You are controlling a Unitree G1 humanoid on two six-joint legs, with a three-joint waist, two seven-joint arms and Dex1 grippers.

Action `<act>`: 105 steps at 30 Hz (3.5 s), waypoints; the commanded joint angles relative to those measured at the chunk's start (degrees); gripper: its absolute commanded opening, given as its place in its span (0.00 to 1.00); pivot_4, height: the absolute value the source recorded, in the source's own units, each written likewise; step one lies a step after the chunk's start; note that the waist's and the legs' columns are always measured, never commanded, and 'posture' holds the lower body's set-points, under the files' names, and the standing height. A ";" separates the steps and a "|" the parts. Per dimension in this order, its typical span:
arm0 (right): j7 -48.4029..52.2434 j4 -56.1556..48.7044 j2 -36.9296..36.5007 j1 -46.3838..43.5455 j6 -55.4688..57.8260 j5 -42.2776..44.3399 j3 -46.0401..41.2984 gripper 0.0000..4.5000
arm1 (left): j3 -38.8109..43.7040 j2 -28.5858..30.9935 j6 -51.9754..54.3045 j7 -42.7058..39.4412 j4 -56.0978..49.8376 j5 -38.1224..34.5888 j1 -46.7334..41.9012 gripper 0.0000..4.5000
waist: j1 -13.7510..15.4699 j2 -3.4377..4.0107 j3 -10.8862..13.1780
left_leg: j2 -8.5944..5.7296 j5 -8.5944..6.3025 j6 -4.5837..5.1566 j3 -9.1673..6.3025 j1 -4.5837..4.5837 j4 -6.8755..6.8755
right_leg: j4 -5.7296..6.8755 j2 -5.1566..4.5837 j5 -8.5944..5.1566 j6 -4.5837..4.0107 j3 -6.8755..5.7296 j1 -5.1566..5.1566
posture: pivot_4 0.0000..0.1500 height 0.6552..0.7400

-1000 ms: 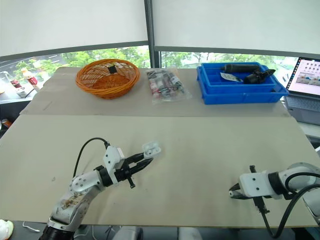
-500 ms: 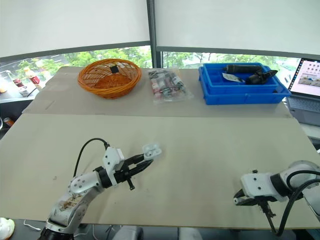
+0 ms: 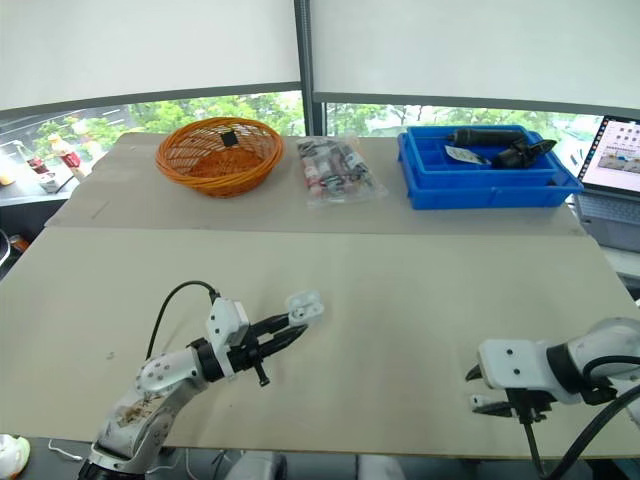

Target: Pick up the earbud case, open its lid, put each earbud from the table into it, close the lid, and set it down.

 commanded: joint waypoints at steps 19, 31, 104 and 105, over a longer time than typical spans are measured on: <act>-8.90 -8.75 -4.41 -2.77 17.91 -8.75 11.33 0.54 | -0.98 -0.38 0.10 0.74 -2.60 -0.45 -0.01 0.12 | -0.04 -0.05 0.02 | 0.00 0.00 0.00 0.02 -0.04 0.02 | -0.05 -0.02 0.00 0.01 -0.01 -0.02 | 1.00 0.59; -9.61 -8.14 -3.64 -3.88 17.87 -8.37 14.26 0.54 | -1.11 -0.20 0.15 0.92 -2.53 -0.48 -0.11 0.12 | -0.03 -0.05 0.02 | 0.00 0.00 0.00 0.01 -0.04 0.02 | -0.06 -0.02 0.00 0.01 -0.01 -0.03 | 1.00 0.59; -51.08 -6.53 50.09 -23.92 7.16 -1.72 24.07 0.08 | 0.38 -7.10 3.58 -1.52 8.58 -5.24 -16.42 0.12 | -0.81 -0.21 0.05 | -0.01 0.02 -0.04 -0.09 -0.33 0.02 | 0.08 0.00 0.02 -0.02 -0.07 -0.37 | 1.00 0.59; -50.96 -6.53 50.07 -23.75 7.12 -1.88 24.28 0.08 | 0.38 -7.13 3.54 -1.54 8.58 -5.28 -16.42 0.12 | -0.83 -0.21 0.05 | -0.01 0.02 -0.04 -0.09 -0.33 0.02 | 0.08 0.00 0.02 -0.02 -0.07 -0.37 | 1.00 0.59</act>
